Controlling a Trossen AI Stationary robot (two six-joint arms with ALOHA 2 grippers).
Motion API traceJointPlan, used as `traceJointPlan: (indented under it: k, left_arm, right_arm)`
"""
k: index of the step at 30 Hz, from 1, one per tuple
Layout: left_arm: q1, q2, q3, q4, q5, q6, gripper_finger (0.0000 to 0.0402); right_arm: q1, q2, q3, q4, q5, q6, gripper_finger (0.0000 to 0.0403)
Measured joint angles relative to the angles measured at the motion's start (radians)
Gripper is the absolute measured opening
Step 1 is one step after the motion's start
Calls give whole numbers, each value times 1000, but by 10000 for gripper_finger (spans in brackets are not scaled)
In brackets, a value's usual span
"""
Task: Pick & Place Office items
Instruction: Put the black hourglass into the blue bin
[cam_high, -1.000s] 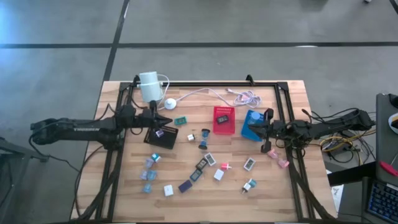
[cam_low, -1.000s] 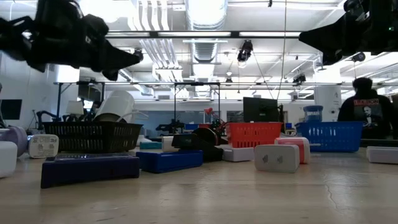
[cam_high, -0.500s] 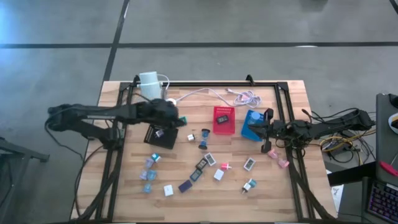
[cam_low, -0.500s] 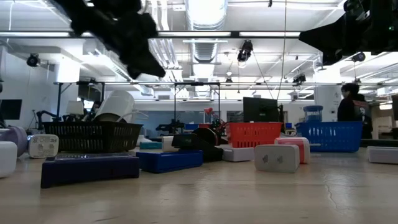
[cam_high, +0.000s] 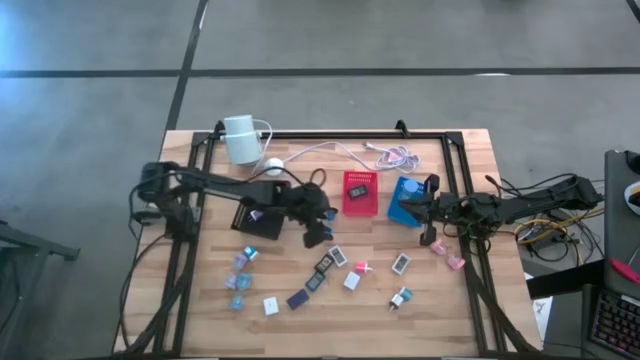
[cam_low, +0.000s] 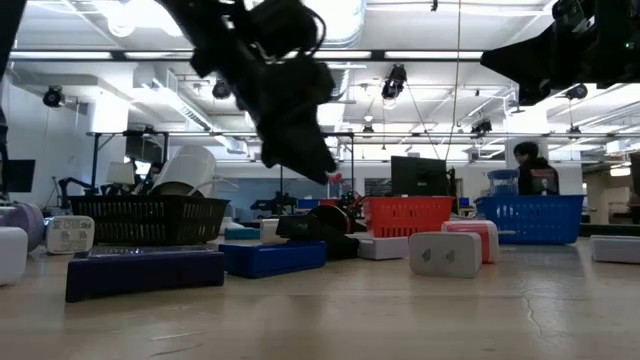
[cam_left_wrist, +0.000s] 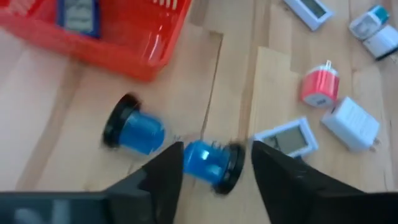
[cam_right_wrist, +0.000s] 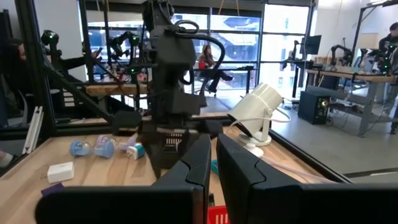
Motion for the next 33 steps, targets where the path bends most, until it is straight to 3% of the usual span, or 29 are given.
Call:
traceJointPlan:
  k: [5,16,22,33]
  left_arm:
    - [-44,81,99,-37,8,79,222]
    - [-63,232,209,-131,-27,161,156]
    - [-63,229,209,-215,-33,161,136]
    - [-63,171,207,-348,-132,135,135]
  right_arm:
    - [0,0,0,-1,0,0,22]
    - [0,0,0,0,0,1,22]
    - [0,0,0,-1,0,0,22]
    - [0,0,0,-8,0,0,22]
